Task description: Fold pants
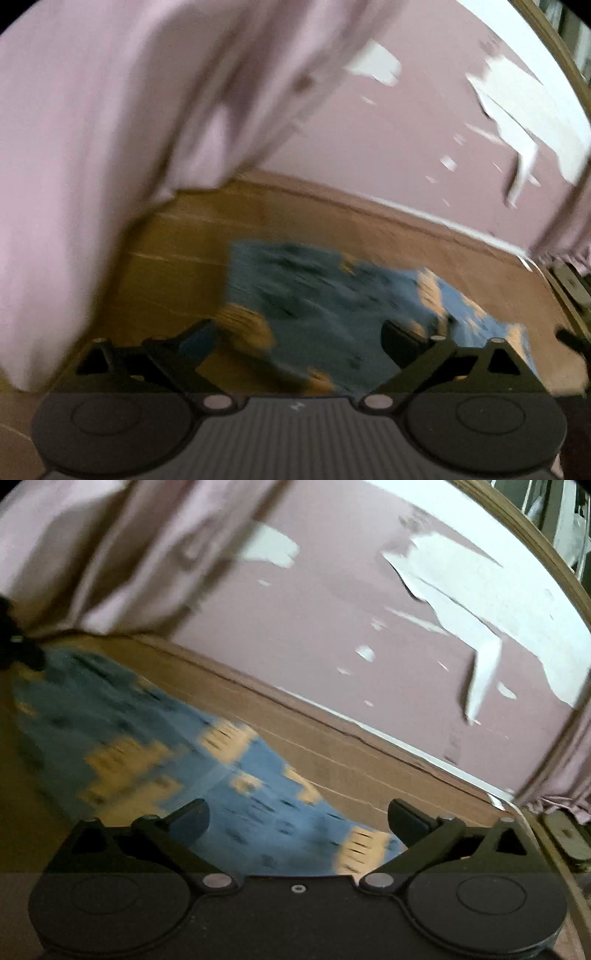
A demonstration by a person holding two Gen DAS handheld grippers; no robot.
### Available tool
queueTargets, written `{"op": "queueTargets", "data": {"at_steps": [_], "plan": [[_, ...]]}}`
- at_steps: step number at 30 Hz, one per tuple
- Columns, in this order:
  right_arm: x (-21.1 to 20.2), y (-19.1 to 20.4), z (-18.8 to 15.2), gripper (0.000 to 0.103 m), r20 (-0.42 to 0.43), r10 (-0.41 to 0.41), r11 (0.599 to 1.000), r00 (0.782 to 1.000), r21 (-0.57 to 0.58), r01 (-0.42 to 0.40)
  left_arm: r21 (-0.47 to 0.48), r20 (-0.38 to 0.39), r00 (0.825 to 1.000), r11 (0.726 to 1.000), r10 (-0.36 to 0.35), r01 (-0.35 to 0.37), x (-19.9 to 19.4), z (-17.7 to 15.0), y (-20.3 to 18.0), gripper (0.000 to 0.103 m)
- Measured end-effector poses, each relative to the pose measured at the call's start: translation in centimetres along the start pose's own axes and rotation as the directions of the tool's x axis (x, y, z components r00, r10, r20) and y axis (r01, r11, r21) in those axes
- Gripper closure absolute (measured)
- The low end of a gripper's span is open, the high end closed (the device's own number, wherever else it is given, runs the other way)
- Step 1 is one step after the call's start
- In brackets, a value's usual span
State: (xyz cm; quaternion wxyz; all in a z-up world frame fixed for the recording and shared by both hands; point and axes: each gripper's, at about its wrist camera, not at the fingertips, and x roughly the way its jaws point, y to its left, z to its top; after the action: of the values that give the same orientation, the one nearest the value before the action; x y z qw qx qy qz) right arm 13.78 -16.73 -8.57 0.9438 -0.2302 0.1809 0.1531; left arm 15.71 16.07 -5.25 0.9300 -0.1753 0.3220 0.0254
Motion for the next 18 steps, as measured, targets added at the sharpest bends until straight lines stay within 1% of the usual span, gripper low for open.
{"op": "queueTargets", "data": {"at_steps": [1, 3, 4, 6, 7, 8, 9, 10, 11, 12, 13, 14, 16, 18], "plan": [[0.1, 0.6, -0.1, 0.001, -0.005, 0.016, 1.000, 1.000, -0.004, -0.016, -0.014, 0.008, 1.000, 1.000, 0.016, -0.016, 0.0, 0.1, 0.6, 0.004], [0.8, 1.3, -0.5, 0.001, -0.033, 0.037, 0.999, 0.999, 0.003, -0.037, -0.049, -0.008, 1.000, 0.998, 0.029, -0.029, 0.5, 0.2, 1.6, 0.004], [0.7, 1.7, -0.6, 0.001, -0.045, 0.050, 0.999, 0.998, 0.022, -0.049, -0.075, -0.015, 0.999, 0.997, 0.028, -0.029, 0.9, 0.2, 2.1, 0.007], [0.3, 1.9, -1.2, 0.001, -0.032, 0.087, 0.993, 0.996, 0.088, -0.084, -0.118, -0.008, 1.000, 0.993, 0.013, -0.013, 1.5, 0.3, 3.0, 0.011], [0.3, 1.6, -1.3, 0.001, -0.025, 0.103, 0.988, 0.994, 0.120, -0.100, -0.130, -0.008, 1.000, 0.991, 0.009, -0.010, 1.9, 0.4, 3.3, 0.015], [0.3, 1.5, -1.4, 0.001, -0.025, 0.109, 0.985, 0.994, 0.140, -0.105, -0.135, -0.015, 1.000, 0.991, 0.012, -0.014, 2.2, 0.2, 3.5, 0.023], [0.4, 1.6, -1.5, 0.001, -0.028, 0.108, 0.983, 0.994, 0.151, -0.103, -0.136, -0.025, 1.000, 0.991, 0.015, -0.018, 2.9, 0.2, 3.5, 0.028], [0.4, 1.6, -1.6, 0.001, -0.030, 0.105, 0.983, 0.994, 0.153, -0.099, -0.133, -0.032, 0.999, 0.991, 0.014, -0.018, 3.3, 0.4, 3.5, 0.042], [0.5, 1.7, -1.6, 0.001, -0.032, 0.101, 0.984, 0.994, 0.151, -0.095, -0.119, -0.040, 0.999, 0.993, 0.022, -0.027, 3.8, 0.6, 3.4, 0.061], [0.5, 1.9, -1.6, 0.001, -0.034, 0.099, 0.984, 0.995, 0.149, -0.093, -0.100, -0.050, 0.998, 0.994, 0.038, -0.042, 3.9, 0.8, 3.2, 0.069], [0.5, 1.9, -1.6, 0.001, -0.034, 0.099, 0.984, 0.994, 0.149, -0.093, -0.079, -0.057, 0.996, 0.994, 0.065, -0.069, 4.2, 1.1, 2.9, 0.075], [0.5, 2.0, -1.7, 0.001, -0.034, 0.101, 0.984, 0.994, 0.149, -0.094, -0.063, -0.052, 0.995, 0.994, 0.082, -0.085, 4.2, 1.2, 2.5, 0.078], [0.5, 2.2, -1.8, 0.001, -0.041, 0.107, 0.984, 0.993, 0.149, -0.100, -0.011, -0.024, 0.994, 0.994, 0.109, -0.109, 4.0, 1.3, 1.3, 0.079], [0.4, 2.2, -1.9, 0.001, -0.043, 0.108, 0.983, 0.993, 0.154, -0.100, 0.114, 0.036, 0.991, 0.984, 0.131, -0.134, 3.3, 1.0, -0.6, 0.079]]}}
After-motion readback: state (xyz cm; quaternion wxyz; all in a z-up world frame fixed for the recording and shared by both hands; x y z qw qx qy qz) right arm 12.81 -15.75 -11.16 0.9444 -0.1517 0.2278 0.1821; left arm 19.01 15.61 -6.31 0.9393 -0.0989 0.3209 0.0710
